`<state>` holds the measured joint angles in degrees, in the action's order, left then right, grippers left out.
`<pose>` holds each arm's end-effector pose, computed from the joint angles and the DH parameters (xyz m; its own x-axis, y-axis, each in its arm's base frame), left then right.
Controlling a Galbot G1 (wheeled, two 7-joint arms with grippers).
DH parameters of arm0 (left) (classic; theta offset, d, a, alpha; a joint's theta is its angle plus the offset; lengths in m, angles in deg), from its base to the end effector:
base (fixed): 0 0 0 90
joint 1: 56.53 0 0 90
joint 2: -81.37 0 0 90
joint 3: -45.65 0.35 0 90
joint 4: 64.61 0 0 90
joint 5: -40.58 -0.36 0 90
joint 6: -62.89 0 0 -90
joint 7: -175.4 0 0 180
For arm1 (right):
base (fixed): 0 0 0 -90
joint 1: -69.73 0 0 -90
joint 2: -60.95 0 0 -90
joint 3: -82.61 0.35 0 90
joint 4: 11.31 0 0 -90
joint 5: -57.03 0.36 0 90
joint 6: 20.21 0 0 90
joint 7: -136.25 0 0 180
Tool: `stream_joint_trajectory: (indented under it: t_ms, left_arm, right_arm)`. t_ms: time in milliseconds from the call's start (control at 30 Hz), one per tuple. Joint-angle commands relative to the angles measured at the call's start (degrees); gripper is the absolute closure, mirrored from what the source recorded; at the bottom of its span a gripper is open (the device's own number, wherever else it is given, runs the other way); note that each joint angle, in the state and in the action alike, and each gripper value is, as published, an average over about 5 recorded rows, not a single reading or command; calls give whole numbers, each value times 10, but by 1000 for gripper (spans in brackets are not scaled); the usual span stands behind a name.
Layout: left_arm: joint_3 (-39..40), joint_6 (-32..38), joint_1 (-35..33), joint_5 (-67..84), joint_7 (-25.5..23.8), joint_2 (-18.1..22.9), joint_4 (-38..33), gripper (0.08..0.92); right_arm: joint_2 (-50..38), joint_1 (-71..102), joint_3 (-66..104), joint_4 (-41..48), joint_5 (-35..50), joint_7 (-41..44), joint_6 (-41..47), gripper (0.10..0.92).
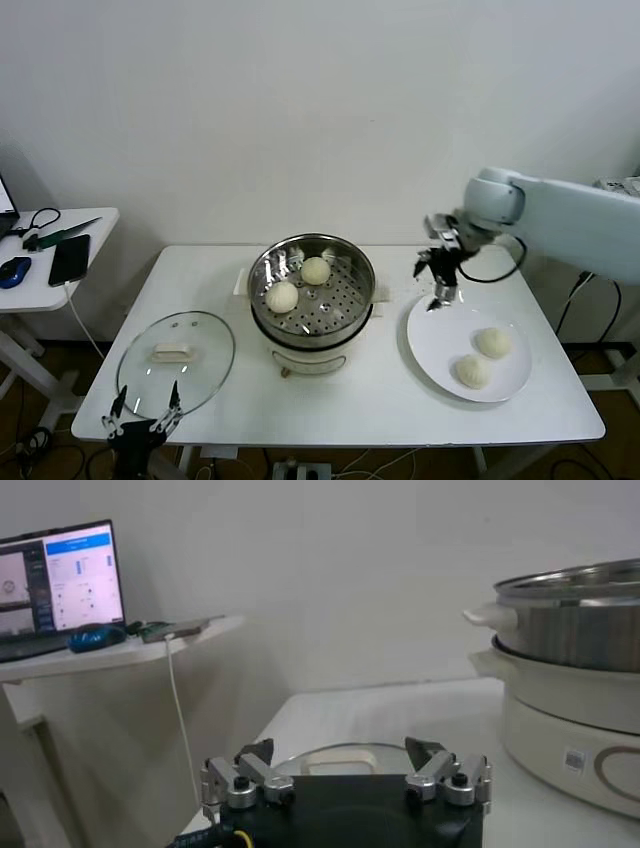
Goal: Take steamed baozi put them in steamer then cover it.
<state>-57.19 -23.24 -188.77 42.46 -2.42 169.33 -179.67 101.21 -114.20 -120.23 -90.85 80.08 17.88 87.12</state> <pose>0.1044 0.0795 -0.3580 -0.9546 -0.2164 0.2046 -0.1874 0.9705 0.1519 0.5256 -0.1061 -0.1016 -0.0694 -0.1698 0.9830 -0.9920 -0.0927 -0.0860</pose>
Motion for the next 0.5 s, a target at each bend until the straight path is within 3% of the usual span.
stream_joint_trajectory:
  t_ms: [33,500]
  left_arm:
    - [-1,-1,-4,-5,0,2,-1,177]
    - [-4,-1,-6,-14,1,8,5,177]
  right_arm:
    - [-104,174,86,-28,-145,5,-5,203]
    - [-73,256,148,24,-181,6,-15,203]
